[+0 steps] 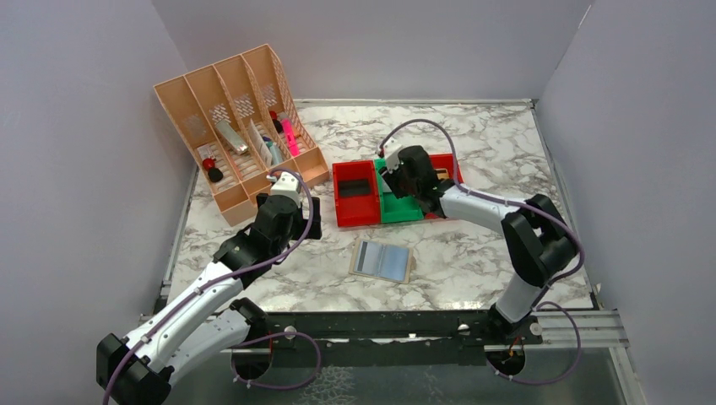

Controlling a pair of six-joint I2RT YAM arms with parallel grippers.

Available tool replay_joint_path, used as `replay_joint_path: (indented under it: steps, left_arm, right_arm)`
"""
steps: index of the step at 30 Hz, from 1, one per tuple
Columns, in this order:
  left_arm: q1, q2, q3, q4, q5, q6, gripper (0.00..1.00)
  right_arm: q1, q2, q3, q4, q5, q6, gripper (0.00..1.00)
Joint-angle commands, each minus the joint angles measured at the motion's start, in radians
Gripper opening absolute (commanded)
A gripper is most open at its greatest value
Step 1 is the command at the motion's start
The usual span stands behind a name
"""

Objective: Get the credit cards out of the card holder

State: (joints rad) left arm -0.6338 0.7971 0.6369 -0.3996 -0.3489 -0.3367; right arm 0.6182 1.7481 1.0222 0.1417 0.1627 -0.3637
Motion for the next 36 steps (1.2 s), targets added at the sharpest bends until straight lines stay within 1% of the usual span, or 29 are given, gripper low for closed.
replay_joint_path:
  steps: [1,4,5,9,13,17,22,30,33,36]
  left_arm:
    - [0.008,0.002,-0.005,-0.003,0.019,-0.007,0.99]
    - [0.009,0.005,-0.005,-0.002,0.021,-0.007,0.99]
    - [0.009,0.003,-0.005,-0.003,0.022,-0.006,0.99]
    - [0.009,0.000,-0.005,-0.004,0.024,-0.005,0.99]
    - [0.009,-0.003,-0.006,-0.005,0.023,-0.007,0.99]
    - [0.009,-0.008,-0.005,-0.007,0.021,-0.006,0.99]
    - [0.009,-0.001,-0.003,-0.006,0.025,-0.006,0.99]
    - [0.009,0.003,-0.003,-0.005,0.026,-0.005,0.99]
    - [0.009,0.004,-0.004,-0.006,0.025,-0.006,0.99]
    - [0.009,0.005,-0.003,-0.007,0.025,-0.007,0.99]
  right_arm:
    - [0.003,-0.044,0.073,-0.228,-0.066,0.468,0.41]
    - [0.002,0.008,0.150,-0.404,-0.100,0.617,0.38]
    - [0.002,0.024,0.165,-0.427,-0.097,0.660,0.37]
    - [0.002,0.077,0.192,-0.461,-0.074,0.729,0.34]
    - [0.001,0.109,0.208,-0.458,-0.023,0.745,0.32]
    - [0.000,0.137,0.235,-0.472,0.025,0.765,0.31]
    - [-0.001,0.163,0.232,-0.428,0.090,0.785,0.32]
    - [-0.004,0.223,0.305,-0.443,0.138,0.792,0.32]
    - [-0.004,0.215,0.306,-0.436,0.137,0.801,0.32]
    - [-0.008,0.209,0.288,-0.388,0.144,0.805,0.35]
